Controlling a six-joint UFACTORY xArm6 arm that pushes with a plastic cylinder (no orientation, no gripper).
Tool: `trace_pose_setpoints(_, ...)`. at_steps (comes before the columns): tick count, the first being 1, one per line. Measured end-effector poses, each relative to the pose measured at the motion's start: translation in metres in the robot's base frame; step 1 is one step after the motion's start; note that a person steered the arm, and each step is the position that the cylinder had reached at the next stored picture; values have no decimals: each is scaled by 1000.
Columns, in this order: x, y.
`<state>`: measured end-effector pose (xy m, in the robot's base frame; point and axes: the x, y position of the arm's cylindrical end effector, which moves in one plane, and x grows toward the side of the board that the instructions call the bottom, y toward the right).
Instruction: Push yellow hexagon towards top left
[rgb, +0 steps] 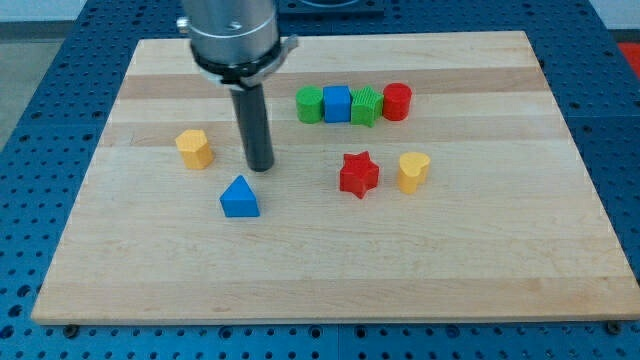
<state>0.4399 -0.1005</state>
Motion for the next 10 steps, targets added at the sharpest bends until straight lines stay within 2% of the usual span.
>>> trace_pose_setpoints(4,11,-107)
trace_pose_setpoints(7,-1,-64)
trace_pose_setpoints(9,-35,-38)
trace_pose_setpoints(10,-39,-39)
